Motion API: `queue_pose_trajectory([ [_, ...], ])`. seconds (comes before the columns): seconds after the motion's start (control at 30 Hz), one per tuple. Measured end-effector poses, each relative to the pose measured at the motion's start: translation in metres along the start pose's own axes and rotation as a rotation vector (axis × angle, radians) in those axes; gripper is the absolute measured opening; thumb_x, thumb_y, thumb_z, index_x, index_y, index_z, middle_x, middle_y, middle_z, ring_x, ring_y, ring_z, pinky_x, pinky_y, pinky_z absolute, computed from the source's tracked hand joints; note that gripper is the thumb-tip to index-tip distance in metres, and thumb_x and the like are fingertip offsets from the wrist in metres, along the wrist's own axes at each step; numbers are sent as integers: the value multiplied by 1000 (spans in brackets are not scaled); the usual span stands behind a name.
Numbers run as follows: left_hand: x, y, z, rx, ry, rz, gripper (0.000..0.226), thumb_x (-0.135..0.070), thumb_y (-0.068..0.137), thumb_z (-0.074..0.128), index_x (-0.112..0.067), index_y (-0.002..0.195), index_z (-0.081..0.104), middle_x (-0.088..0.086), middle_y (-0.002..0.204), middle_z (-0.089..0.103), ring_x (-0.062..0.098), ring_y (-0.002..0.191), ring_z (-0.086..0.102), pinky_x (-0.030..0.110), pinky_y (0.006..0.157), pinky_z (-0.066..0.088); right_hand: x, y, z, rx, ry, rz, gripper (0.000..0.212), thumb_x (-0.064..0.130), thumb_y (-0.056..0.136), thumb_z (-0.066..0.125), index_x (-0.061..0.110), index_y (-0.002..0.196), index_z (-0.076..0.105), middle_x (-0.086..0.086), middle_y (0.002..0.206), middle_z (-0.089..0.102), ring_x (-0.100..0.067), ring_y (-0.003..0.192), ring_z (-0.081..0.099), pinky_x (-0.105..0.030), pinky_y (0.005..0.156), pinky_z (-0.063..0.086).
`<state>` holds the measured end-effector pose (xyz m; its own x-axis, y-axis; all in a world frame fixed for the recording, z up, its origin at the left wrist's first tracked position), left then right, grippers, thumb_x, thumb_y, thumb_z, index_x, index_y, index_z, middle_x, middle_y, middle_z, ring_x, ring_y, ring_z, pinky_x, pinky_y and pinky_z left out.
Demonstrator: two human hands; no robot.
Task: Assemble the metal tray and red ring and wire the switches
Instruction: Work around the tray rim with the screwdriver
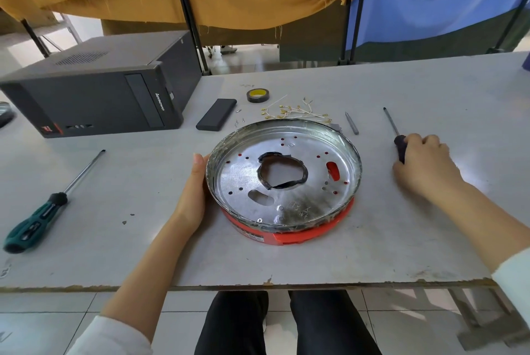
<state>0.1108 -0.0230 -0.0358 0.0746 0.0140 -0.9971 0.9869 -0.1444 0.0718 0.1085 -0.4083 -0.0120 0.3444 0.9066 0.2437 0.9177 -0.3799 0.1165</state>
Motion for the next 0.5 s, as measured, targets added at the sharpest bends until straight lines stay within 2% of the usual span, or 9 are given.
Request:
queue_pose_trajectory([
  [0.13,0,1,2,23,-1,2,62,-71,89,15,-46,115,66,-9,125,66,10,120,59,44,110,36,8,-2,9,7,128,-20,48,7,88,52,3,133,37,-24,124,37,-40,111,38,-42,80,38],
  [0.23,1,2,3,43,-8,1,64,-74,87,19,-43,120,64,-8,130,63,11,125,56,47,114,31,10,-5,13,-4,250,9,54,10,84,59,4,132,37,-24,127,35,-42,114,39,-43,89,39],
  [0.4,5,3,3,55,1,-3,67,-74,86,21,-38,127,60,-6,134,60,13,128,52,47,115,29,16,-6,11,-43,160,-1,46,11,86,55,-4,126,38,-31,115,46,-47,104,46,-46,82,41],
  [0.5,5,4,2,48,10,-4,69,-73,87,21,-35,130,58,-6,134,60,13,129,52,47,115,29,19,-8,5,-70,245,1,35,8,90,48,-4,121,37,-31,115,44,-47,94,49,-46,78,43],
])
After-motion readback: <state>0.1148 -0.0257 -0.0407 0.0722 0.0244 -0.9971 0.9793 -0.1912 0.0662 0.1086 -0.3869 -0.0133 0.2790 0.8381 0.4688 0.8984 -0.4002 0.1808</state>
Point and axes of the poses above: each hand's wrist, its own y-axis towards the middle knuckle, its own z-axis out of the palm, x = y × z, the point moved 10 cm from there along y, towards the middle knuckle
